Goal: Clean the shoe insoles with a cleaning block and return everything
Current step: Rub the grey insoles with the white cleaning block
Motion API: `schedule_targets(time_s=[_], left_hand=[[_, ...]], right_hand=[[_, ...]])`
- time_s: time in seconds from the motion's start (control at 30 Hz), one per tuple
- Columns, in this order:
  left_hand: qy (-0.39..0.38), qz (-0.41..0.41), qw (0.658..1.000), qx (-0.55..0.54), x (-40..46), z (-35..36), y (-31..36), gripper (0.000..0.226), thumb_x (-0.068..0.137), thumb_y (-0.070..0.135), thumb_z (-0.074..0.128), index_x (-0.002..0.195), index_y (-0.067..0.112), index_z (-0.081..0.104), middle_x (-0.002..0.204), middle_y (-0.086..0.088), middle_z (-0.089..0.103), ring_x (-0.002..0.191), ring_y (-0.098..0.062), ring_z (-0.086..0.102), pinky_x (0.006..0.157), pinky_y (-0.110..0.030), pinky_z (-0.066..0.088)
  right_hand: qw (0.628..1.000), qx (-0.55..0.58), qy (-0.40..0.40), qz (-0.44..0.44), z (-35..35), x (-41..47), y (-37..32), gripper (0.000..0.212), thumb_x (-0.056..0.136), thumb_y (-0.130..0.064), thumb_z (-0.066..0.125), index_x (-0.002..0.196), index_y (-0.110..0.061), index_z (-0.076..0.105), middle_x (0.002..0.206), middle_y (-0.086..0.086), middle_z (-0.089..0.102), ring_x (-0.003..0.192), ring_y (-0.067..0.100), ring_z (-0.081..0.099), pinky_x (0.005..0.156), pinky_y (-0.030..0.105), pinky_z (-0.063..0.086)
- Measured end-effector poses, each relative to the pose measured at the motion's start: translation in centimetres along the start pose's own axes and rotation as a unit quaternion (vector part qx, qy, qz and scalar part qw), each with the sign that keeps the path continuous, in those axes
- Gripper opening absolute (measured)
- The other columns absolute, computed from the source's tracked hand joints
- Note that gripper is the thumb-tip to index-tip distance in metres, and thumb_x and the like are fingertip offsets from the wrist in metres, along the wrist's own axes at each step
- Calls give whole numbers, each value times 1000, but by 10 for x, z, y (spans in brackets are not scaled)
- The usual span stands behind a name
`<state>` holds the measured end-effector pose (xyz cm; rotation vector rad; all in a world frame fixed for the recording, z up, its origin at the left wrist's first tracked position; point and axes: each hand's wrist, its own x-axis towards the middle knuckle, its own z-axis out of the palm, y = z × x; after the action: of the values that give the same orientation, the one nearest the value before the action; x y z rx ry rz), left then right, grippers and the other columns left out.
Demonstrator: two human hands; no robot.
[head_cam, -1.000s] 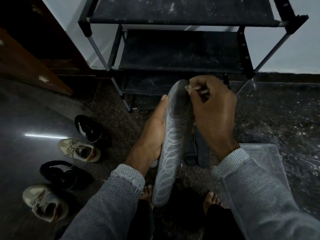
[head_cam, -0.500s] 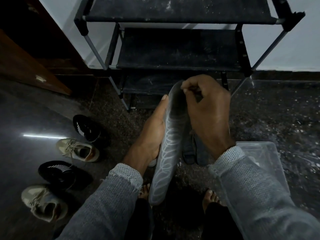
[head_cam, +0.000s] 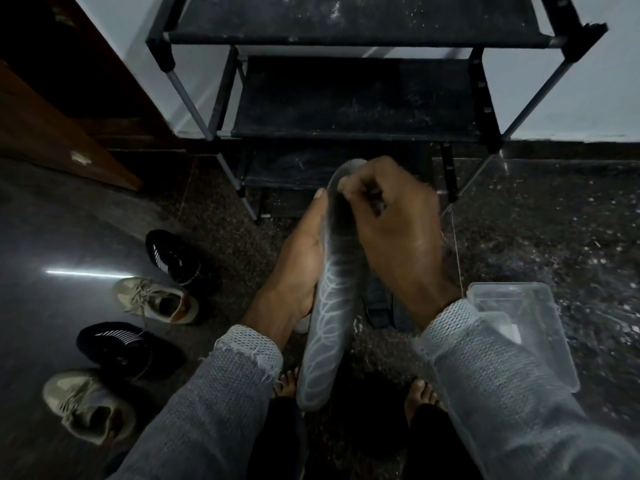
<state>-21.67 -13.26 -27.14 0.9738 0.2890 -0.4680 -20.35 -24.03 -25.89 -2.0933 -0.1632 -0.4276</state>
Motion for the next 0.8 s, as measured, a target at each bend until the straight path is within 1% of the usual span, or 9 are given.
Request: schedule_targets(time_s=[0.07,0.17,0.23,0.37,0.5,0.57,0.63,0.73,0.8], left_hand=[[20,0,1000,-21,1,-5,4,53,101,48,31,113,9,66,105,-12,72,99,-20,68,80,-29,56],[34,8,998,-52,2,-10,8,57,101,49,30,112,7,66,106,-14,72,99,-22,70,77,-29,57],[22,6,997,-68,1,-9,7,58,102,49,29,112,5,66,103,-15,72,95,-22,70,77,-30,58],[8,1,997,-78,2,-8,4,61,102,48,28,100,7,73,91,-11,72,83,-20,70,74,-29,59],[37,10,997,-61,3,-12,7,59,102,49,29,123,4,61,114,-16,69,105,-24,67,81,-31,57],[50,17,996,-70,3,-15,9,59,102,49,30,124,4,60,118,-17,68,108,-24,67,81,-31,57],[39,13,996,-77,3,-15,9,59,101,50,30,119,4,63,112,-16,70,104,-24,68,80,-32,57],[16,4,997,-71,3,-12,6,60,101,48,31,92,6,73,86,-12,72,80,-20,70,71,-28,59],[11,3,998,-66,3,-11,5,60,101,47,31,92,5,72,83,-11,71,77,-19,69,70,-27,59]], right_hand=[[999,3,-43,-15,8,-9,-8,13,86,-1,64,86,-14,64,85,-5,68,78,6,63,71,28,54],[997,13,-76,-29,13,-14,-11,12,85,0,63,86,-12,64,81,-5,67,74,8,63,68,33,54],[998,10,-66,-14,10,-11,-7,10,86,-3,65,86,-13,64,82,-5,67,75,8,64,68,34,55],[999,12,-25,28,5,-5,-1,12,88,-5,64,85,-16,59,84,-7,67,80,8,65,71,35,55],[996,59,-60,30,13,-16,-15,14,86,-2,65,84,-15,59,78,-7,65,74,6,64,67,29,54],[994,74,-79,19,14,-17,-19,16,86,0,66,83,-14,58,77,-6,64,73,6,63,67,26,54],[993,76,-81,30,11,-14,-17,15,86,-1,67,83,-13,58,77,-6,64,72,6,63,67,23,53],[995,54,-51,71,5,-8,-7,16,88,-5,66,84,-15,56,79,-9,64,76,1,63,68,22,54],[995,55,-34,78,6,-9,-7,18,88,-4,65,82,-17,54,79,-10,63,77,-1,63,69,23,54]])
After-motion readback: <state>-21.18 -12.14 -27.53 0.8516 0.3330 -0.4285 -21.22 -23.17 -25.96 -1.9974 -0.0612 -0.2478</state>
